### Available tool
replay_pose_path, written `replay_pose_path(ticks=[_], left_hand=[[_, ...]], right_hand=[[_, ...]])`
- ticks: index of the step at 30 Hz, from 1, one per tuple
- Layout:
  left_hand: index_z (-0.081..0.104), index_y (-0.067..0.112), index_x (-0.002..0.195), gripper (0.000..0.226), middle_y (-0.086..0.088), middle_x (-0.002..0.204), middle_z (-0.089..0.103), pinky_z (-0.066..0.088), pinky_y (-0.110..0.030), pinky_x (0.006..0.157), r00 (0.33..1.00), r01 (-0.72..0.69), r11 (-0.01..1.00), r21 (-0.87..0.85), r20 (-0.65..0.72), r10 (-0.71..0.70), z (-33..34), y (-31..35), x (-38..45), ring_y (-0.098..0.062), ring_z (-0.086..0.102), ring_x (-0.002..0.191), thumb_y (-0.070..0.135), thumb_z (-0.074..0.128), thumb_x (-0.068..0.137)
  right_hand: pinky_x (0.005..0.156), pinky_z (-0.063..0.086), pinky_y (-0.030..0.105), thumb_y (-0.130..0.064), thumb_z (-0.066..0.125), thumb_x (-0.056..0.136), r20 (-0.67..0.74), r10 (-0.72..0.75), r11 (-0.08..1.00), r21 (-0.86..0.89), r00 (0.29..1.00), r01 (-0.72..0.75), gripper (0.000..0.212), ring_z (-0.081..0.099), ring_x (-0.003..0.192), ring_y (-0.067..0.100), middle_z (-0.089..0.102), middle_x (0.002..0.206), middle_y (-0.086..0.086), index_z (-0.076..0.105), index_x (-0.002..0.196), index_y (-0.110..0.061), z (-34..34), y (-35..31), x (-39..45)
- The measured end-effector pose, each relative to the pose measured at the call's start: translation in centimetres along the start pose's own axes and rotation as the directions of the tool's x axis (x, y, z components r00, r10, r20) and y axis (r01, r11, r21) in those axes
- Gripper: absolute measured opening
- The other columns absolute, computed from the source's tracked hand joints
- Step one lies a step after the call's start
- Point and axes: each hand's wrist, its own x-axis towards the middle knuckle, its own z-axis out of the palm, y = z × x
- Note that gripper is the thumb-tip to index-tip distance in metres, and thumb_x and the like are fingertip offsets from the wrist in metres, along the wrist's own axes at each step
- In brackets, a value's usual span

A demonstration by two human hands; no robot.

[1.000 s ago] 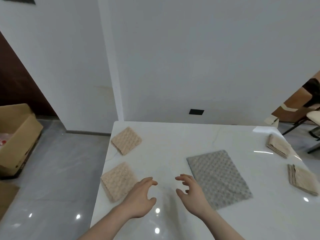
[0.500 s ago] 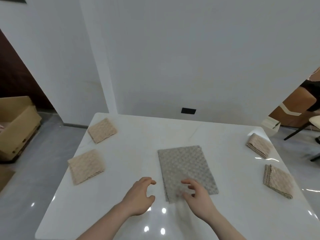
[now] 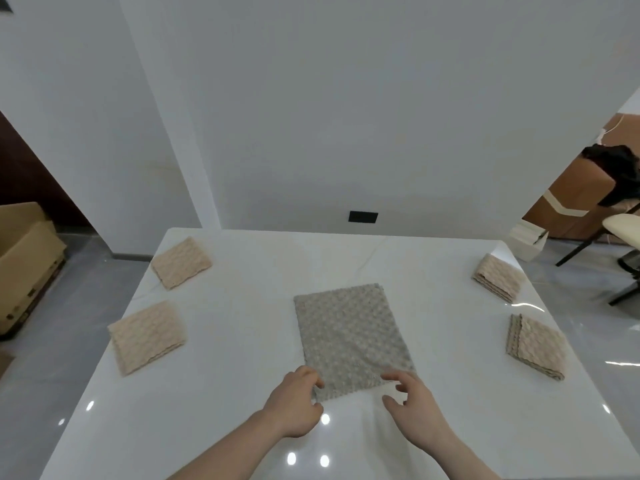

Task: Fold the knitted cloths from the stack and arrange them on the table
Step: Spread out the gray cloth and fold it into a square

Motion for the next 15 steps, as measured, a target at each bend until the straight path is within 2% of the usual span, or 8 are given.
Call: replay_pose_path(ticks=[5, 10, 15], left_hand=[[0.058, 0.021, 0.127, 0.037, 0.007, 0.146, 0.040, 0.042, -0.031, 0.103, 0.998, -0.030, 0.996, 0.083, 0.054, 0.026, 2.9, -0.8, 2.5, -0.018, 0.041, 0.126, 0.023, 0.053, 0.091], [0.057, 0.018, 0.136, 0.045, 0.005, 0.164, 0.019, 0.037, -0.035, 0.111, 0.994, -0.041, 0.981, 0.189, 0.108, 0.020, 5.5, -2.0, 3.7, -0.021, 0.028, 0.143, 0.022, 0.052, 0.092], [0.056, 0.024, 0.135, 0.048, 0.009, 0.165, 0.017, 0.034, -0.031, 0.111, 0.998, -0.059, 0.981, 0.183, -0.021, 0.064, 7.5, -4.3, 5.6, -0.017, 0.023, 0.146, 0.021, 0.051, 0.087]], right_hand=[[0.098, 0.047, 0.027, -0.019, 0.065, 0.090, 0.008, 0.030, 0.995, -0.092, 1.000, -0.029, 0.037, 0.056, 0.113, 0.007, 0.052, 0.128, -0.018, 0.062, 0.124, -0.034, -0.3, 2.4, 1.1], [0.102, 0.043, 0.024, -0.016, 0.066, 0.088, 0.006, 0.031, 0.986, -0.163, 1.000, -0.030, 0.041, 0.055, 0.119, 0.009, 0.051, 0.129, -0.016, 0.063, 0.126, -0.030, 0.1, 3.8, 3.3], [0.104, 0.040, 0.022, -0.014, 0.067, 0.079, 0.020, -0.030, 0.959, -0.283, 0.999, 0.035, 0.047, 0.053, 0.123, 0.013, 0.052, 0.125, -0.017, 0.064, 0.123, -0.031, 1.5, 6.4, 8.0]])
